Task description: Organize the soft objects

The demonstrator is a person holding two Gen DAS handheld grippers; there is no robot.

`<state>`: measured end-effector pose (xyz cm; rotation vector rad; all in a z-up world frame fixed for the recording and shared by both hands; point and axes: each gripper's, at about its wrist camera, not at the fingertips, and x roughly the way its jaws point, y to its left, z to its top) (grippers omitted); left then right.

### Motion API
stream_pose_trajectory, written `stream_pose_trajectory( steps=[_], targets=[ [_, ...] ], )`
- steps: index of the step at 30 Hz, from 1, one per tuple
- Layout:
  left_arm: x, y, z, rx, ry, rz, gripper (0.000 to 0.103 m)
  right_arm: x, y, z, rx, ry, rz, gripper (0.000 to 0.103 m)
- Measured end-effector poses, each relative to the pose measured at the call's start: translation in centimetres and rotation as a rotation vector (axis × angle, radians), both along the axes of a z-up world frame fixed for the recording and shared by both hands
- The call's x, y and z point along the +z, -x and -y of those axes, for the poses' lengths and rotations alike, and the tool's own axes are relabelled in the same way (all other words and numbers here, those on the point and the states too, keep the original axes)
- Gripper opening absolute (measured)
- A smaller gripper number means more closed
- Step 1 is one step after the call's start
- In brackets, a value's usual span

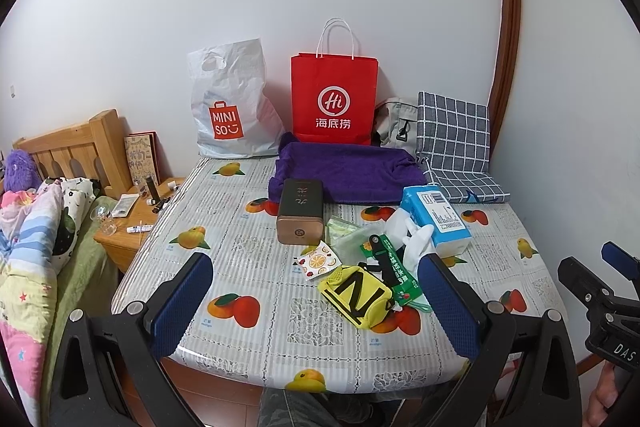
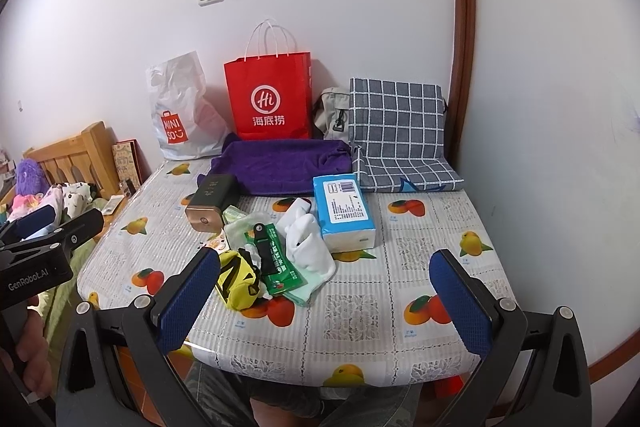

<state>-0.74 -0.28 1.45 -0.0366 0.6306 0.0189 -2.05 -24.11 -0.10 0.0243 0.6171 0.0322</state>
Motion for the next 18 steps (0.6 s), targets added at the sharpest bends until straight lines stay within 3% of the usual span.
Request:
stream_pose_trajectory(
  steps=[18],
  targets=[
    [-0.03,0.03,0.04,-0.001,0.001,0.003,0.103,-0.04,0.11,0.03,0.003,-0.001,0.006,0.103]
  ],
)
